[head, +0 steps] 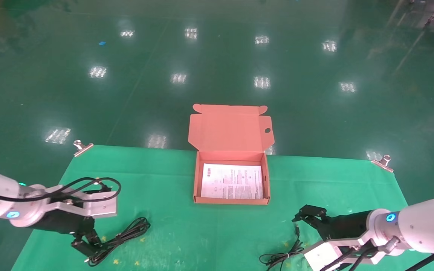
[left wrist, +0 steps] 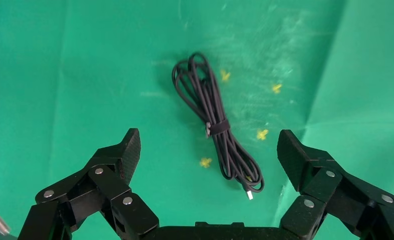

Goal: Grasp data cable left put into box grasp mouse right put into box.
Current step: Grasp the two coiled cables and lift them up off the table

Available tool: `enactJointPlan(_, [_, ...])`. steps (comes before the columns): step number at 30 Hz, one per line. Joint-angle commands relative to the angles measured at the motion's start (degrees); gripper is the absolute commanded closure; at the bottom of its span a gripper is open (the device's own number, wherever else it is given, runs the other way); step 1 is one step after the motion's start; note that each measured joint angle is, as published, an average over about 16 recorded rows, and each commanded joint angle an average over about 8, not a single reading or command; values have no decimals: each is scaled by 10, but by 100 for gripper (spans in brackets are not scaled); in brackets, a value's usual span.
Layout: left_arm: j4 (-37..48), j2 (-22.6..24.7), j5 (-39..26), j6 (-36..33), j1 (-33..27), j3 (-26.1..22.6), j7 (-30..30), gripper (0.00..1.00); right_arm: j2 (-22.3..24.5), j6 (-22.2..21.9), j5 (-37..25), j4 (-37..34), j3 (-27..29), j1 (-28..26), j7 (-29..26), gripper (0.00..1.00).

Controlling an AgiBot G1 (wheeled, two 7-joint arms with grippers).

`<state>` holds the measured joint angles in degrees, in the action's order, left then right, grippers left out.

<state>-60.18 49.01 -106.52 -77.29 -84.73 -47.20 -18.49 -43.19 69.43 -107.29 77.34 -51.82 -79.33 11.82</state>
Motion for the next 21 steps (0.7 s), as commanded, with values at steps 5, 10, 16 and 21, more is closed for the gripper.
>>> enactJointPlan(5, [34,25,-40,42,19,-10,-45,0,-11,-68,-50,-3,-12,48,1,0])
enactJointPlan(10, [68,44,-52,69,34,-13,-69,0,-21,-100,-80,-10,-18,73,-15,0])
enactJointPlan(16, [119,63,-55,94,44,-13,-72,0,-39,-122,-105,-30,-24,87,-32,0])
enactJointPlan(21, [160,76,-52,105,45,-12,-58,0,-55,-134,-112,-53,-27,93,-33,0])
